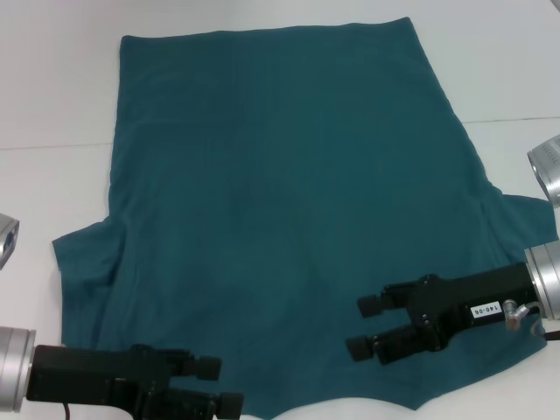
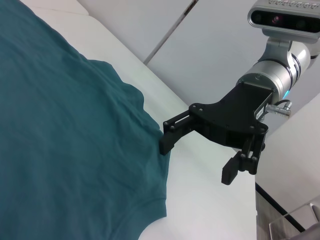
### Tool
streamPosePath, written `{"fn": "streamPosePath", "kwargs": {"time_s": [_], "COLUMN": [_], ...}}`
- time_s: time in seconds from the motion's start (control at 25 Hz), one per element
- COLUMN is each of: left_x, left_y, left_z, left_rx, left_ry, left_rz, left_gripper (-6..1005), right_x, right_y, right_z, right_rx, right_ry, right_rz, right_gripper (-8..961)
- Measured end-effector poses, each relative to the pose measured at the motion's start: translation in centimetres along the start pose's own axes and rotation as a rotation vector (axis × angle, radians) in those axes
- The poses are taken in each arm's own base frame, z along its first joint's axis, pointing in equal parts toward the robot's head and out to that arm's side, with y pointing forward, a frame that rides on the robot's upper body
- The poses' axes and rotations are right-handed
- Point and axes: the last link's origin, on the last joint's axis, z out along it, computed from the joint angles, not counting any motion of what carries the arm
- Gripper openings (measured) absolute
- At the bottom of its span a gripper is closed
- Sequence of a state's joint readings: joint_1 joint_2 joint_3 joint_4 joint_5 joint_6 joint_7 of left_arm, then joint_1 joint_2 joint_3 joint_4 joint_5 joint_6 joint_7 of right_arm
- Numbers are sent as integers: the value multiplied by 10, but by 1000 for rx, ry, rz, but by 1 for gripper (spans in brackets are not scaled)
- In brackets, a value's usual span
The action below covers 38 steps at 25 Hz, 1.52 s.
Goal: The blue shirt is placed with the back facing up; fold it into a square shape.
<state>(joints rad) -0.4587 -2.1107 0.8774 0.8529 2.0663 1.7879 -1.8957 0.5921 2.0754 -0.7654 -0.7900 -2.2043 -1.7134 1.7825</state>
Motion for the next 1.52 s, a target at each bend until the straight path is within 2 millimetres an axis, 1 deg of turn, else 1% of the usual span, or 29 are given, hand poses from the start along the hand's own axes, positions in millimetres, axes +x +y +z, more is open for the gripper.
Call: {"fn": "streamPosePath", "kwargs": {"time_s": [0.2, 0.28, 0.36, 0.6, 0.72, 0.92, 1.04, 1.16, 1.28, 1.4, 1.52], "left_x": [0, 0, 3, 8, 11, 9, 6, 1, -3, -7, -8], "left_y": [0, -1, -6, -26, -36, -49, -58, -70, -81, -96, -100], "left_z": [-1, -4, -12, -45, -57, -72, -78, -85, -88, -87, -84], "left_rx": [0, 10, 44, 163, 223, 277, 317, 378, 449, 524, 544], "left_ry": [5, 20, 66, 230, 299, 419, 473, 521, 549, 561, 559], "left_rz": [-5, -25, -79, -252, -363, -563, -653, -703, -731, -764, -774], "left_gripper": [905, 905, 905, 905, 905, 904, 904, 904, 904, 904, 904], "right_x": [0, -3, -9, -43, -65, -100, -112, -117, -116, -113, -109], "right_y": [0, -4, -13, -32, -42, -57, -63, -66, -68, -69, -70], "right_z": [0, -1, -5, -21, -29, -47, -56, -60, -62, -62, -62], "right_rx": [1, 27, 79, 140, 148, 215, 264, 296, 304, 311, 315], "right_ry": [-1, -22, -61, -124, -124, -118, -120, -124, -128, -130, -130], "right_rz": [10, 59, 150, 362, 445, 510, 522, 532, 536, 546, 553], "right_gripper": [944, 944, 945, 945, 945, 945, 945, 945, 945, 945, 945]}}
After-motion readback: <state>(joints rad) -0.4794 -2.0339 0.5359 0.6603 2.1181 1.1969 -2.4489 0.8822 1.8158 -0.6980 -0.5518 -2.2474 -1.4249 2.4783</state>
